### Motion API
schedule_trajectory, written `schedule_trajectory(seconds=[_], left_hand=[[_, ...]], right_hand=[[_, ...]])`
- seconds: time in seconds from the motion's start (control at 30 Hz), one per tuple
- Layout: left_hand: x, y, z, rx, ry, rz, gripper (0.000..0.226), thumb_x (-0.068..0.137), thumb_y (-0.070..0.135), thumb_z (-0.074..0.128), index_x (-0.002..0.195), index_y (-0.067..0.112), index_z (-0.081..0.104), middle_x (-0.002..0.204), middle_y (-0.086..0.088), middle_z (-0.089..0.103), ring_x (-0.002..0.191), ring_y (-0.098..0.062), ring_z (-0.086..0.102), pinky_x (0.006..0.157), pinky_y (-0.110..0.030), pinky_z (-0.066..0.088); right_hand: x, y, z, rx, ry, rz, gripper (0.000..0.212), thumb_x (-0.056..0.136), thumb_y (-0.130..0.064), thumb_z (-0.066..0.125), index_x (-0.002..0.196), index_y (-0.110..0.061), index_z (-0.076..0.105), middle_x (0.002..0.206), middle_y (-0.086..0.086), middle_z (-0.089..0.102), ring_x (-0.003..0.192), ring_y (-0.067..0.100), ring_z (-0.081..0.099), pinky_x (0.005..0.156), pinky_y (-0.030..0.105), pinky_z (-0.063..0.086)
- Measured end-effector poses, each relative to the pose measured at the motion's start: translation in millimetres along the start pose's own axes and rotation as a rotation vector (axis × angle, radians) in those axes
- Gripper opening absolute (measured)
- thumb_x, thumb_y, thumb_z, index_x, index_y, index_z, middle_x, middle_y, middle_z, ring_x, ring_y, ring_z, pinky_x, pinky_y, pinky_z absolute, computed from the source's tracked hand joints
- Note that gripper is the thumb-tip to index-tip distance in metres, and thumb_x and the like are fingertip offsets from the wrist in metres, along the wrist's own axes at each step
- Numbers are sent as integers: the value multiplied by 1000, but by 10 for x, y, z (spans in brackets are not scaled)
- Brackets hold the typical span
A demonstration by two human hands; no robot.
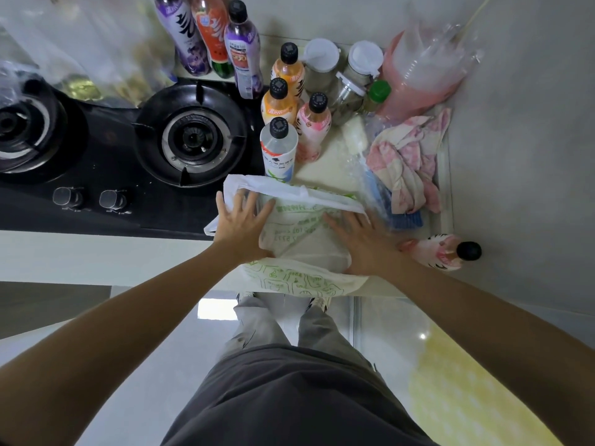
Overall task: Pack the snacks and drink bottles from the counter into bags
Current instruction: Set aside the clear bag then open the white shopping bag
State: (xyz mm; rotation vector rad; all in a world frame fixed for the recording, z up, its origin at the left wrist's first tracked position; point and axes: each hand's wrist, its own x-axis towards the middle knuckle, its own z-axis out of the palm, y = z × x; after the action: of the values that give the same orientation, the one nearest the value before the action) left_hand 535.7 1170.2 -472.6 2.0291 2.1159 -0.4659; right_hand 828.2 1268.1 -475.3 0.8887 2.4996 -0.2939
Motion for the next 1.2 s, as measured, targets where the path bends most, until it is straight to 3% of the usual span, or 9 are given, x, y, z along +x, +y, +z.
schedule_trajectory(seconds=[0.1, 0.2, 0.3, 0.4, 0.5, 0.63, 0.73, 0.93, 1.2], left_hand=[[-12, 50, -33, 24, -16, -36, 126, 58, 93, 58, 157, 28, 19, 144, -11, 31, 134, -35, 30, 111, -76, 19], [-45, 91, -94, 31, -15, -25, 100, 76, 81, 58, 154, 27, 29, 151, -10, 30, 142, -35, 27, 113, -78, 15], [-98, 59, -120, -28, 136, 60, 49, 86, 45, 69, 129, 23, 60, 152, -13, 40, 145, -38, 29, 112, -78, 12], [-171, 22, -61, -3, 217, 181, 24, 76, 17, 81, 99, 17, 73, 130, -14, 60, 134, -39, 45, 105, -80, 23], [-262, 51, 4, 1, 239, 221, 11, 80, 21, 81, 86, 16, 73, 111, -11, 68, 117, -36, 57, 101, -80, 28], [-326, 128, 47, 5, 36, 112, 68, 86, 77, 48, 132, 28, 59, 150, -7, 45, 148, -36, 28, 110, -80, 1], [-304, 175, 68, 1, -64, 72, 99, 71, 90, 47, 152, 34, 32, 161, -7, 23, 155, -34, 6, 111, -80, 2], [-226, 221, -37, 24, -118, 37, 109, 72, 90, 48, 159, 36, 14, 167, -8, 4, 156, -33, -7, 111, -80, 5], [-369, 128, -320, 92, -35, 35, 96, 77, 90, 41, 156, 37, 30, 171, 1, 9, 157, -33, -5, 109, -82, 2]], right_hand=[[-8, 43, -5, -46, -8, 35, 136, 66, -86, 65, 165, -29, -9, 162, 16, 21, 152, 39, 19, 125, 63, 6], [4, 37, -72, -21, -26, 72, 133, 66, -81, 72, 164, -28, 1, 158, 14, 22, 150, 38, 22, 125, 62, 10], [-25, 12, -162, -2, 59, 40, 106, 68, -61, 83, 154, -29, 30, 155, 9, 30, 143, 36, 33, 120, 63, 23], [-42, -55, -120, -67, 180, -41, 73, 72, -30, 84, 138, -26, 52, 144, 3, 47, 133, 29, 45, 114, 65, 31], [-44, -112, -31, -40, 207, -71, 68, 77, -21, 81, 138, -24, 54, 142, 0, 51, 133, 28, 48, 119, 66, 25], [-53, -100, 24, 33, 54, 17, 107, 76, -75, 69, 160, -24, 29, 167, 2, 27, 150, 38, 28, 126, 63, 8], [-49, -80, 11, -6, 0, 87, 123, 72, -87, 59, 164, -22, 12, 170, 5, 11, 153, 43, 17, 125, 65, 4], [-33, -40, -29, -11, 63, 126, 126, 65, -86, 66, 161, -17, 23, 161, 9, 29, 146, 42, 31, 124, 65, 8], [-125, -184, -166, 72, 295, 39, 79, 78, -57, 76, 143, -20, 50, 147, 5, 47, 137, 31, 44, 124, 61, 16]])
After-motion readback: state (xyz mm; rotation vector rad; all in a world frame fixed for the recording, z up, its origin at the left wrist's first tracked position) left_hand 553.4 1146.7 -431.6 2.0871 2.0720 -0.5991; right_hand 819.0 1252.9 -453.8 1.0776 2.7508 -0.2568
